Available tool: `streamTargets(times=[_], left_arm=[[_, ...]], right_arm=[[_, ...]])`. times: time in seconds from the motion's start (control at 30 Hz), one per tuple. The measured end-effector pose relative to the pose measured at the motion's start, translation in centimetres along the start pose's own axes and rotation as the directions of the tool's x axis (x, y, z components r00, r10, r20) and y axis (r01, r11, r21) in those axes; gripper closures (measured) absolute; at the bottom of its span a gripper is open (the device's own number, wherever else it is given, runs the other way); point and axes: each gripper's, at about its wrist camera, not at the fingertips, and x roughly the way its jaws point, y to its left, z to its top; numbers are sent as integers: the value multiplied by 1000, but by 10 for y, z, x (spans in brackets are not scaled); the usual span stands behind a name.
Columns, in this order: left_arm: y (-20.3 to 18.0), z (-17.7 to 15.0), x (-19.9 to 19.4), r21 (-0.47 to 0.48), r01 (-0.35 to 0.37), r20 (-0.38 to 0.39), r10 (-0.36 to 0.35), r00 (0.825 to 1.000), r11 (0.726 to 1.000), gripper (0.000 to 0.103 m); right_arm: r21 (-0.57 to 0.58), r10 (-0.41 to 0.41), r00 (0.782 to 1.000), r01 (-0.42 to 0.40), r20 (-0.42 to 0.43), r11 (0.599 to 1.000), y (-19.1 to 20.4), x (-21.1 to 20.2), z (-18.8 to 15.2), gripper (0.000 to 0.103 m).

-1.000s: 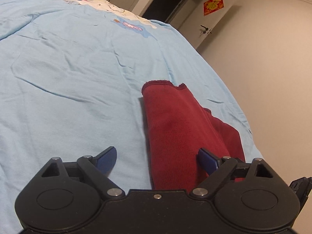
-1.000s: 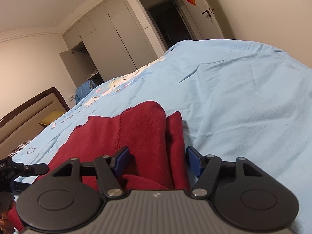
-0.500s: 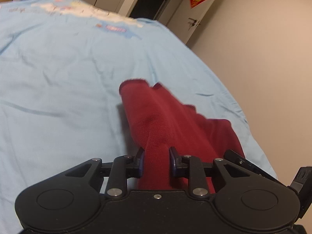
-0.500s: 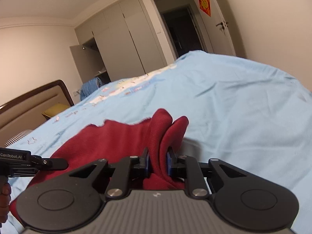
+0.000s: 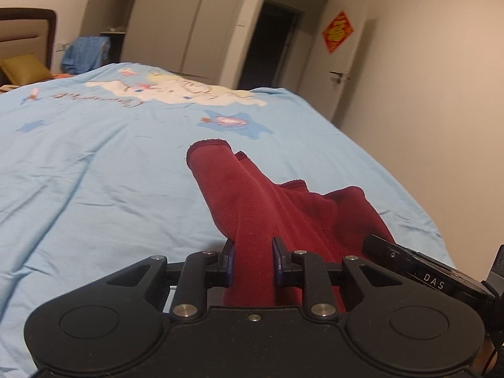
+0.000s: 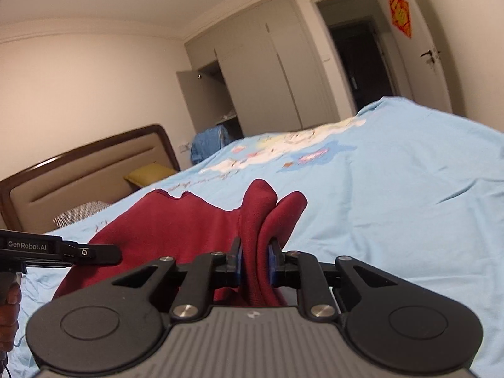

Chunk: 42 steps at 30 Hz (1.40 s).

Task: Fold small clothes

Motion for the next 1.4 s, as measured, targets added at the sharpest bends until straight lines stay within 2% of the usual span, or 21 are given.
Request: streamTargets(times=[0.07,0.17,0.23,0.33,0.43,0.53,0.6,0.63,0.7,0.73,0.83,1.0,1.17,1.4], left_arm=[[13,-2,4,-20,-31,-21,31,999,999,78],[31,-16,16,-56,-65,-68,61,996,996,78],[38,-26,25,-55,-98,-86,93,992,994,77],[45,-40,35,-66,-112,-107,105,989,991,73],[44,-49,42,-41,-130,-111,125,986,991,69],[40,-50,42,-14,-152,-104,149,983,988,66],[37,-48,37,-11,-163,-104,161,981,987,57],[37,-46,35,-13,-169,-105,167,980,986,53],[36,-44,28,-17,-188,-103,185,977,982,34],[33,-43,23,-15,-197,-94,195,976,980,31],[26,-42,4,-7,-206,-64,205,977,978,23],[8,-42,-38,9,-205,13,205,979,979,3],[-8,-53,-87,14,-196,97,194,976,980,1],[-22,-87,-145,31,-191,159,184,970,981,1]], right_arm=[[-4,-2,999,2,-42,1000,4,17,-6,85],[-28,-56,995,54,-87,998,4,34,-20,86],[-6,-83,991,83,-101,997,-5,36,-28,85],[41,-82,989,88,-123,995,-21,37,-34,84],[29,-89,987,93,-132,995,-22,37,-39,82],[30,-101,985,106,-138,994,-20,38,-39,76],[34,-109,984,115,-140,993,-19,35,-38,70],[33,-112,984,117,-138,993,-18,31,-37,67],[20,-122,985,125,-123,992,-14,21,-34,62],[10,-123,986,125,-113,992,-11,15,-32,60],[-17,-126,989,125,-72,992,-1,-7,-24,43],[-73,-108,994,109,11,991,25,-54,-14,16],[-137,-87,993,97,79,986,53,-101,-13,1],[-185,-95,982,125,161,975,85,-167,-30,0]])
